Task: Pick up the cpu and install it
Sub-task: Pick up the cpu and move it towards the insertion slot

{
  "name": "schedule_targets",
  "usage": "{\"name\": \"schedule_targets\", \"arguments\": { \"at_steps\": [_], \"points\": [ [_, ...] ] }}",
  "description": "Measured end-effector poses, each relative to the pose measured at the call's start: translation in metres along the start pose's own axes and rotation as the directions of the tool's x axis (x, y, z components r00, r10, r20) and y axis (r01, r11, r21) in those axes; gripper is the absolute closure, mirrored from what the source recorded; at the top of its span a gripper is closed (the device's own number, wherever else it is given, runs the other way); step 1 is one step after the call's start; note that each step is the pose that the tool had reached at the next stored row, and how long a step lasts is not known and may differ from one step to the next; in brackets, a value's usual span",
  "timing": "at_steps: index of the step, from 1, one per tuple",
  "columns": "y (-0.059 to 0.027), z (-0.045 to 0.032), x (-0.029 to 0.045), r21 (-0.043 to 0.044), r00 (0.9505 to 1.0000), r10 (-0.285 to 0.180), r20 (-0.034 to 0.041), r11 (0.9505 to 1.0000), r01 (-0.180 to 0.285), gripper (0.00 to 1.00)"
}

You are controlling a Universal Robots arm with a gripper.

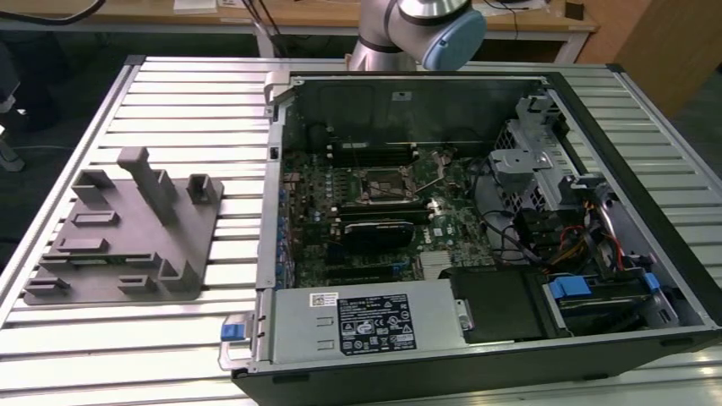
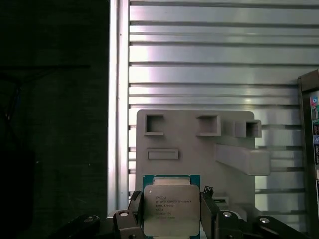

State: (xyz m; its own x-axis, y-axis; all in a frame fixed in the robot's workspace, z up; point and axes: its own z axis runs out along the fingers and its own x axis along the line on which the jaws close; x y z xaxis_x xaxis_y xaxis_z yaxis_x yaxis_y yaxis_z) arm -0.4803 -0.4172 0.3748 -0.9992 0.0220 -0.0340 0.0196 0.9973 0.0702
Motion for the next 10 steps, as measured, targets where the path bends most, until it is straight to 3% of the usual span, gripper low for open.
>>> {"name": "schedule_targets", "arguments": {
  "at_steps": [5,10],
  "points": [
    [0.0007,-0.0098,-0.0004,0.0000,1.0000,0.000,0.0002,1.0000,0.000,0.45],
    [0.0008,-0.0110,-0.0004,-0.0001,1.0000,0.000,0.0004,1.0000,0.000,0.45]
  ]
}}
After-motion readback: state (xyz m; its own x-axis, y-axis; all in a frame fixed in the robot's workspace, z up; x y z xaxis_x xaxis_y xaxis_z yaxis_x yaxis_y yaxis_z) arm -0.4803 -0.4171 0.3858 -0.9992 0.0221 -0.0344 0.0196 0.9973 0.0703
